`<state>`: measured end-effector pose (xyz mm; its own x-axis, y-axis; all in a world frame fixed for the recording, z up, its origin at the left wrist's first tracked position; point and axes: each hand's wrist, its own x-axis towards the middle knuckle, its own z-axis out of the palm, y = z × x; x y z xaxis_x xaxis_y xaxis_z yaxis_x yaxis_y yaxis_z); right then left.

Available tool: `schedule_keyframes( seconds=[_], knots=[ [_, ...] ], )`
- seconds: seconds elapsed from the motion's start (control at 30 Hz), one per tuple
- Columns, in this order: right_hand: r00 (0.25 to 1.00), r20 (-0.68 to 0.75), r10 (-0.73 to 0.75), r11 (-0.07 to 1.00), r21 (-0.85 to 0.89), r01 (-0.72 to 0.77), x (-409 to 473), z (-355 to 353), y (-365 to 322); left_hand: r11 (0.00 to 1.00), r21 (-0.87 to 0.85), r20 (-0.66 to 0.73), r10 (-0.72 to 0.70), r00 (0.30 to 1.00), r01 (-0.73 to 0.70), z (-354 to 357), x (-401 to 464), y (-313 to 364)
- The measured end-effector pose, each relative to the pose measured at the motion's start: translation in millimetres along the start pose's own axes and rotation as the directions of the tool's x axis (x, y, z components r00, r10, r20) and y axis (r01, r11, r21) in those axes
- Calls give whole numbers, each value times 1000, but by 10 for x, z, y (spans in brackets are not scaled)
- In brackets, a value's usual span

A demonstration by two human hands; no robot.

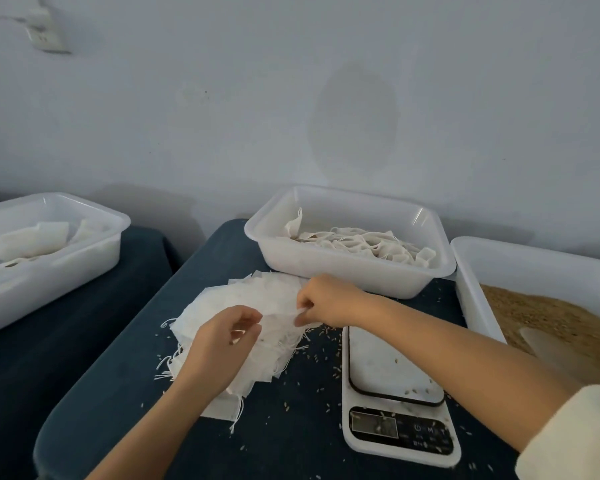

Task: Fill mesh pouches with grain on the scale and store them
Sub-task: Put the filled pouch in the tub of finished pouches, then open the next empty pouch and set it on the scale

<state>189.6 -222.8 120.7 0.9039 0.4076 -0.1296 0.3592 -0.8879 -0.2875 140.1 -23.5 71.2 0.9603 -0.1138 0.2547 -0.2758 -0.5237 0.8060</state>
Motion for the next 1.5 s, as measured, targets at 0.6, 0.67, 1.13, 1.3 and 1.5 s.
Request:
schedule_keyframes(
  seconds=[0.6, 0.67, 1.13, 1.3, 1.5],
  knots=[
    [990, 126, 63, 482, 865, -140, -592, -510, -18, 974, -219, 109, 85, 990, -60, 279, 41, 472],
    [987, 111, 113, 416, 897, -149, -665, -538, 70, 852, -508, 238, -4, 971, 128, 264, 7, 489],
    [852, -165, 497, 693, 667, -275, -967, -296, 302, 802, -546, 144, -195, 970, 242, 518, 165, 834],
    [906, -175, 386, 723, 668, -179, -1004, -310, 111, 958, -287, 90, 17, 996, 10, 677, 148, 932],
    [961, -112, 253, 748, 653, -121, -1064, -341, 78, 982, -185, 152, 63, 986, -34, 718, 138, 965]
  ],
)
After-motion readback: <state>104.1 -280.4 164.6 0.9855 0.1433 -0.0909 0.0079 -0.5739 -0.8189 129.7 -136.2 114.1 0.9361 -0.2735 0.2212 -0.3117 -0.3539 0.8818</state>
